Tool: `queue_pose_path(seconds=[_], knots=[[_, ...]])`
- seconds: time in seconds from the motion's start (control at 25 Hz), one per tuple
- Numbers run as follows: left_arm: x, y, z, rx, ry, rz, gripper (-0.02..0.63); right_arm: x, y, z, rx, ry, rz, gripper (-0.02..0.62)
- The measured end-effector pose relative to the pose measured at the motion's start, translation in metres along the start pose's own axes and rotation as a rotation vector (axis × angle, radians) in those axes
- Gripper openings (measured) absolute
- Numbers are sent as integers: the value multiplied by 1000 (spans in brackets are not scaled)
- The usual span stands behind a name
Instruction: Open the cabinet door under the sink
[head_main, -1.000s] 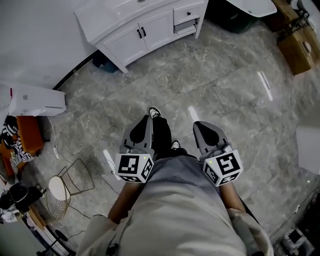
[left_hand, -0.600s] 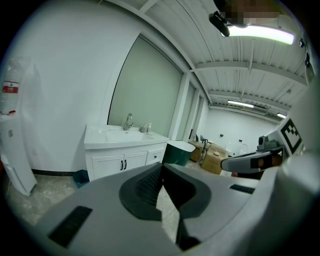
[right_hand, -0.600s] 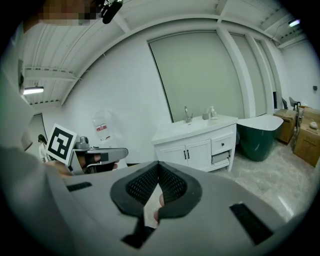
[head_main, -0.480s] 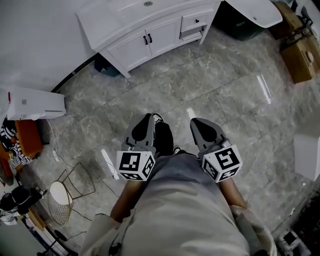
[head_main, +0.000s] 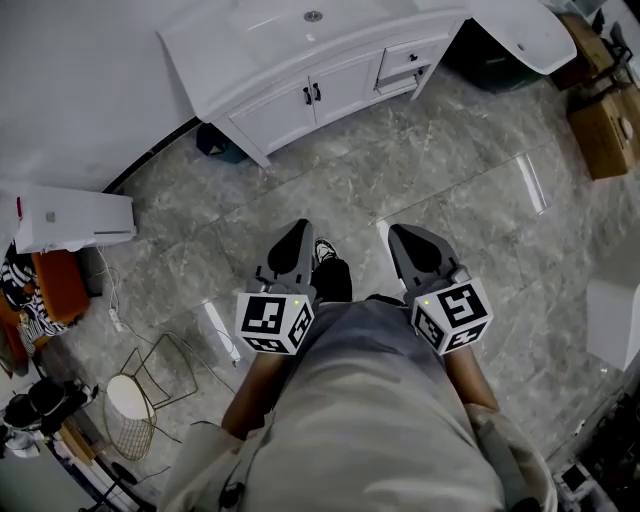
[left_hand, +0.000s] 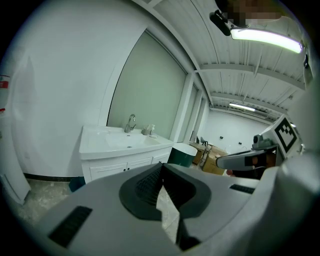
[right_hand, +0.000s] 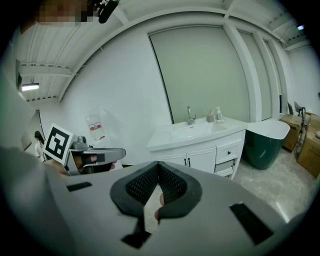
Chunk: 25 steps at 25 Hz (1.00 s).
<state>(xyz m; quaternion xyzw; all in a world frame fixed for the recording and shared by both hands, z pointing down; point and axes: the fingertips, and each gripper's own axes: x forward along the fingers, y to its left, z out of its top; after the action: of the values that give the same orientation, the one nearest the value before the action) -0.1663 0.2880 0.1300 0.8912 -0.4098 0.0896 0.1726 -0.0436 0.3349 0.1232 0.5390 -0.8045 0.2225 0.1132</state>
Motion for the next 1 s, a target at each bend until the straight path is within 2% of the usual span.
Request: queue_pose_path(seconds=[0.16, 0.44, 0.68, 1.0], knots=[[21, 21, 13, 25, 12, -15, 0, 30, -4, 17, -5, 4, 6, 12], [45, 46, 24, 15, 35, -22, 0, 67, -12, 39, -19, -10, 7, 12], [61, 57, 20, 1, 71, 12, 0, 85, -25, 45, 11, -21, 6, 11], [101, 66, 24, -21, 104, 36, 0, 125, -59, 56, 21, -14, 51, 12]])
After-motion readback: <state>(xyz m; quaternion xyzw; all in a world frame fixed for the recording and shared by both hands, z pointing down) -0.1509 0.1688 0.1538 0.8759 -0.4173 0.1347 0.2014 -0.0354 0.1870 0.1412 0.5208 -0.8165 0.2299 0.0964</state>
